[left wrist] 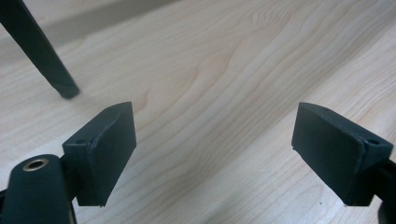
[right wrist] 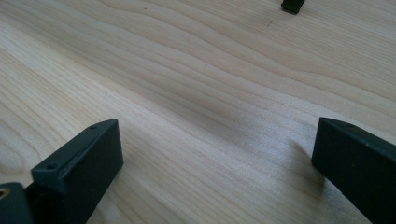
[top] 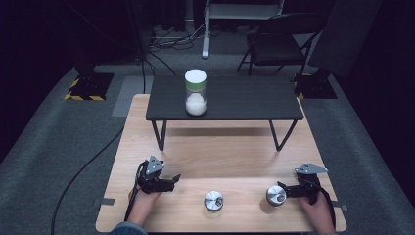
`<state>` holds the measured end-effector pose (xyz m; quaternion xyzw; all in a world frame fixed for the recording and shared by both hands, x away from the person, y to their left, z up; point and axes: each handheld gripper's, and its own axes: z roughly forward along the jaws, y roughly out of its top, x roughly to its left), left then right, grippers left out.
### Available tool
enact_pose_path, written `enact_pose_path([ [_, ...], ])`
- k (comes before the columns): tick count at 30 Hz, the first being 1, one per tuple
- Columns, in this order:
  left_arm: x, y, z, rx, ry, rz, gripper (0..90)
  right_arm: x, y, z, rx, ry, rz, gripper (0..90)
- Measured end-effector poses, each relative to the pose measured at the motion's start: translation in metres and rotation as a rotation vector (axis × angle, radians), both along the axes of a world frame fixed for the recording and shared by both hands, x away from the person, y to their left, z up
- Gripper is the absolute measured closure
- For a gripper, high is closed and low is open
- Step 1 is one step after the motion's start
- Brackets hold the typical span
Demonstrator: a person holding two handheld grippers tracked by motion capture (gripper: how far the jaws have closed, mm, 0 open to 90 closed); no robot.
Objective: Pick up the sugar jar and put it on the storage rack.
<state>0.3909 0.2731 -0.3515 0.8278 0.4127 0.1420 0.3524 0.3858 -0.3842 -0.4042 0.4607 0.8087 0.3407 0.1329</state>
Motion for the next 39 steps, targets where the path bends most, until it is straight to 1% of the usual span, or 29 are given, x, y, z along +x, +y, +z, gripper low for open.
enact_pose_path([
  [2, 0.002, -0.001, 0.0, 0.017, 0.008, -0.005, 13.6, 0.0, 0.0, 0.0, 0.0, 0.0, 0.0, 1.5],
  [4, 0.005, -0.003, -0.001, 0.035, 0.025, -0.015, 13.9, 0.0, 0.0, 0.0, 0.0, 0.0, 0.0, 1.5],
  [6, 0.006, -0.005, -0.002, 0.053, 0.03, -0.024, 14.0, 0.0, 0.0, 0.0, 0.0, 0.0, 0.0, 1.5],
  [8, 0.008, -0.006, -0.004, 0.051, 0.047, -0.022, 13.8, 0.0, 0.0, 0.0, 0.0, 0.0, 0.0, 1.5],
  [9, 0.009, -0.007, -0.004, 0.06, 0.05, -0.025, 13.7, 0.0, 0.0, 0.0, 0.0, 0.0, 0.0, 1.5],
  [11, 0.011, -0.009, -0.005, 0.073, 0.066, -0.024, 13.6, 0.0, 0.0, 0.0, 0.0, 0.0, 0.0, 1.5],
  [12, 0.011, -0.009, -0.006, 0.064, 0.075, -0.014, 13.4, 0.0, 0.0, 0.0, 0.0, 0.0, 0.0, 1.6],
  [14, 0.012, -0.011, -0.007, 0.072, 0.089, -0.012, 13.2, 0.0, 0.0, 0.0, 0.0, 0.0, 0.0, 1.6],
  [16, 0.012, -0.014, -0.007, 0.092, 0.094, -0.02, 13.2, 0.0, 0.0, 0.0, 0.0, 0.0, 0.0, 1.6],
  [20, 0.014, -0.017, -0.008, 0.105, 0.104, -0.03, 12.8, 0.0, 0.0, 0.0, 0.0, 0.0, 0.0, 1.6],
  [24, 0.013, -0.017, -0.01, 0.11, 0.094, -0.043, 11.8, 0.0, 0.0, 0.0, 0.0, 0.0, 0.0, 1.5],
  [27, 0.011, -0.014, -0.015, 0.095, 0.072, -0.052, 9.8, 0.0, 0.0, 0.0, 0.0, 0.0, 0.0, 1.5],
  [39, 0.012, -0.016, -0.014, 0.105, 0.083, -0.051, 4.2, 0.0, 0.0, 0.0, 0.0, 0.0, 0.0, 1.5],
])
